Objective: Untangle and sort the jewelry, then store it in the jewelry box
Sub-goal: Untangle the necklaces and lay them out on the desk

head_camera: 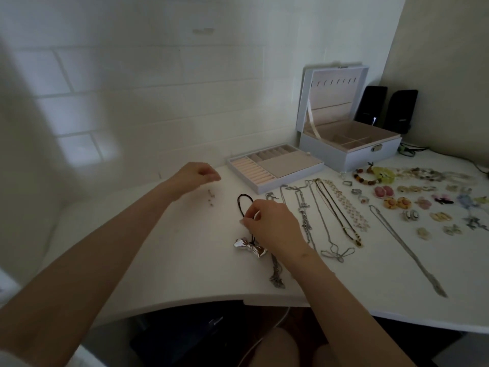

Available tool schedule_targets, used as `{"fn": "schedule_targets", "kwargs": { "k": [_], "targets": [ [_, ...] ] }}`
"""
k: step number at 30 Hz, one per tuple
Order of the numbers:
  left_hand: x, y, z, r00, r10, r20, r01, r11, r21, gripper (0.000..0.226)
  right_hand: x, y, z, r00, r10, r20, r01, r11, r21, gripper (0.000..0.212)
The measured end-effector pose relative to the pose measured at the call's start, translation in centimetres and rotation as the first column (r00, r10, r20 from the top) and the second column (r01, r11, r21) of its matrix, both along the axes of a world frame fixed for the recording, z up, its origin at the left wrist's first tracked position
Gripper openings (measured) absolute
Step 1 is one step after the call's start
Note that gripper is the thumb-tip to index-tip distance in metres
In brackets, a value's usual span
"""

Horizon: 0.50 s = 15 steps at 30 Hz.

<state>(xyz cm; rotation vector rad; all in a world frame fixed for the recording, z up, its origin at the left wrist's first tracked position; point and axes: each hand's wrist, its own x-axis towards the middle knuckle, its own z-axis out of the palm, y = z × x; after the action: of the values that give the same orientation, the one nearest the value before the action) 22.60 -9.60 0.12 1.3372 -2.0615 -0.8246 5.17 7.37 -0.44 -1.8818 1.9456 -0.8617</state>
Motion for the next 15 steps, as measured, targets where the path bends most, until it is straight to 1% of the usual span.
{"fn": "schedule_targets", "kwargs": {
  "k": [1,3,6,12,15],
  "targets": [
    [0.2,0.2,-0.3,0.997,-0.014,-0.069,0.015,1.000,0.008,0.015,0.1,0.0,0.0,1.000,0.000,0.003,0.000,1.000,-0.001,0.016],
    [0.3,0.4,-1.4,0.990,-0.061,-0.125,0.068,0.996,0.059,0.030,0.1,0.0,0.0,1.000,0.003,0.009,-0.003,1.000,0.004,0.016],
    [0.1,1.0,-2.6,0.979,-0.062,-0.196,0.099,0.978,0.183,0.048,0.0,0.0,0.1,1.000,0.007,0.022,-0.007,1.000,0.013,0.016],
    [0.4,3.3,-2.2,0.957,-0.103,-0.272,0.175,0.951,0.256,0.066,-0.1,-0.1,0.0,0.997,0.011,0.076,-0.012,1.000,0.011,0.015],
    [1.0,4.2,-2.2,0.939,-0.110,-0.324,0.202,0.943,0.263,0.069,0.2,0.0,0.0,0.995,0.023,0.101,-0.024,1.000,0.005,0.015]
  ]
}}
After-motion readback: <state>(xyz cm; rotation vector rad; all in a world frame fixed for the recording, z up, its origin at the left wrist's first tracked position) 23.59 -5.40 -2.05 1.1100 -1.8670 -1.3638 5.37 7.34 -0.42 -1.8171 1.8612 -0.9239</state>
